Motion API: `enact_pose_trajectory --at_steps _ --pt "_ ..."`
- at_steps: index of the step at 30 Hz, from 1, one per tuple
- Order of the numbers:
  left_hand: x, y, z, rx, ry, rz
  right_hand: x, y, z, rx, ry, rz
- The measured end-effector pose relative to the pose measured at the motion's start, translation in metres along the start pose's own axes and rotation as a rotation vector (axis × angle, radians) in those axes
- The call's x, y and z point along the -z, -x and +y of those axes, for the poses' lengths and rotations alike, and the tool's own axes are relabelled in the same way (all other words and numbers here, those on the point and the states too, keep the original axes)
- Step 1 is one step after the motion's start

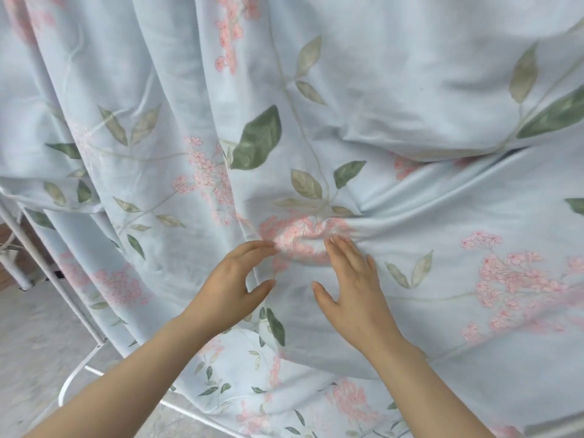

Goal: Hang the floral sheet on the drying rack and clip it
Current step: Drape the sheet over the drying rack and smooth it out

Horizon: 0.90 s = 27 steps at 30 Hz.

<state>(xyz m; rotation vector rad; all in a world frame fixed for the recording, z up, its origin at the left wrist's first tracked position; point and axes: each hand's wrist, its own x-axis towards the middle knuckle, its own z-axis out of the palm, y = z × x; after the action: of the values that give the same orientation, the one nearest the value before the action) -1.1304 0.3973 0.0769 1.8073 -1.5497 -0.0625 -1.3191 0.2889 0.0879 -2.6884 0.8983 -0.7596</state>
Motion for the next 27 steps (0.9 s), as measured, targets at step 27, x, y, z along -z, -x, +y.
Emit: enact_pose_trajectory --at_steps 27 --pt "-0.247 0.087 -0.213 -0.455 0.002 0.4 -0.263 0.116 0.123 0.245 0.299 0.639"
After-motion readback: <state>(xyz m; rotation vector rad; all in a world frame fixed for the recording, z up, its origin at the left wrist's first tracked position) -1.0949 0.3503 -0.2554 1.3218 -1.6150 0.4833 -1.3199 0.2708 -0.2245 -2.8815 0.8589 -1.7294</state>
